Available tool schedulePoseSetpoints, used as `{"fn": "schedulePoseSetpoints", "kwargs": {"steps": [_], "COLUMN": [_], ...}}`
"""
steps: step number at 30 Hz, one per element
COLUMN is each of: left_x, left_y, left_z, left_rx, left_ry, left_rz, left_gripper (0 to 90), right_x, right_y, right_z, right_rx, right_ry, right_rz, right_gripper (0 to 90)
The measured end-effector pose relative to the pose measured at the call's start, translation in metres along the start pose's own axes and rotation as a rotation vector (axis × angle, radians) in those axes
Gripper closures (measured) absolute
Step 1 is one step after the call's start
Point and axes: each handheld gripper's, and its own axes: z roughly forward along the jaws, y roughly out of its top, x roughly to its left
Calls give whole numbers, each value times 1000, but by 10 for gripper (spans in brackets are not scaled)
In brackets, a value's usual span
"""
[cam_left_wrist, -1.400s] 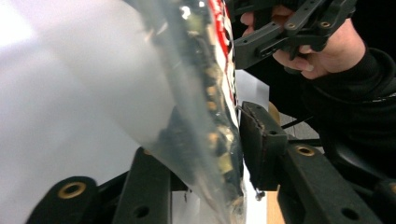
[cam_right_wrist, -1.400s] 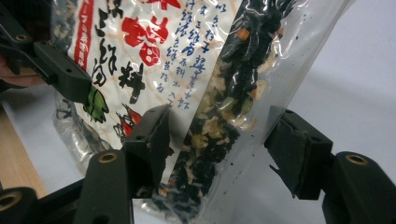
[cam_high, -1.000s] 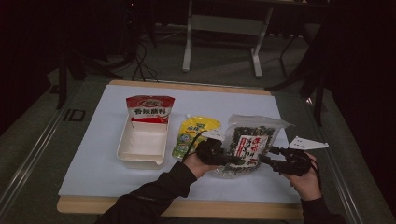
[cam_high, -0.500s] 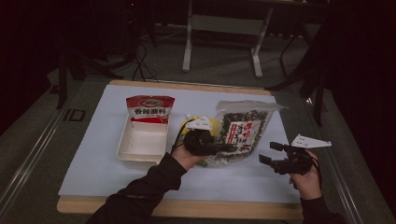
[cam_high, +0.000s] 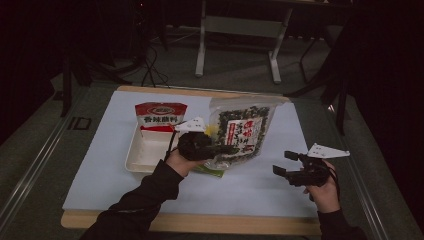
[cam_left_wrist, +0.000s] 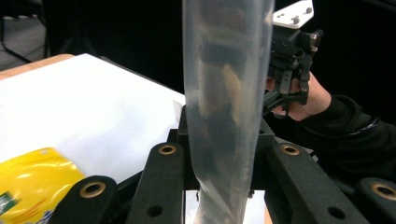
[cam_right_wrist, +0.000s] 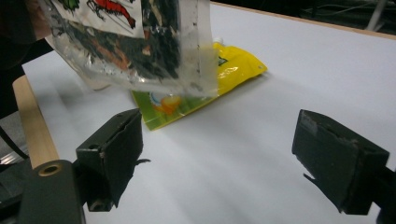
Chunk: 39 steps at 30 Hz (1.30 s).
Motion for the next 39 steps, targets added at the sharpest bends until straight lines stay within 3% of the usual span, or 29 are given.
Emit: {"fn": "schedulePoseSetpoints", "kwargs": {"steps": [4, 6, 10, 12, 13, 21, 22, 23, 24, 28, 30, 31, 33, 36, 39], "left_x": [0, 0, 2, 2, 4, 12, 15, 15, 18, 25, 25, 29, 33, 38, 45], "left_y": [2, 2, 1, 1, 0, -5, -8, -8, -11, -17, -17, -22, -27, -35, -45], "left_z": [-16, -16, -41, -41, -55, -98, -112, -112, -125, -151, -151, -164, -174, -186, -194], "left_rx": [-8, -8, -29, -29, -35, -56, -56, -56, -64, -79, -79, -87, -85, -60, -43], "left_ry": [22, 22, 60, 60, 73, 154, 181, 181, 213, 255, 255, 266, 280, 323, 331], "left_rz": [16, 16, 25, 25, 28, 22, 18, 18, 14, 8, 8, 4, -5, -17, -37], "left_gripper": [764, 764, 764, 764, 764, 764, 764, 764, 764, 764, 764, 764, 764, 764, 764], "right_x": [2, 3, 4, 4, 5, 6, 7, 7, 7, 8, 8, 8, 8, 8, 7], "right_y": [0, 0, 1, 1, 2, 2, 2, 2, 3, 3, 3, 3, 3, 3, 2], "right_z": [4, 4, 7, 8, 10, 17, 20, 20, 22, 25, 26, 26, 28, 29, 30], "right_rx": [12, 14, 15, 15, 18, 16, 21, 21, 26, 28, 28, 28, 38, 39, 40], "right_ry": [5, 5, 18, 21, 30, 46, 54, 54, 54, 61, 63, 63, 63, 65, 69], "right_rz": [-13, -13, -12, -14, -11, -9, -7, -7, -10, -8, -6, -6, -9, -7, 0], "right_gripper": [157, 157, 156, 156, 156, 156, 157, 157, 157, 157, 157, 157, 157, 157, 157]}}
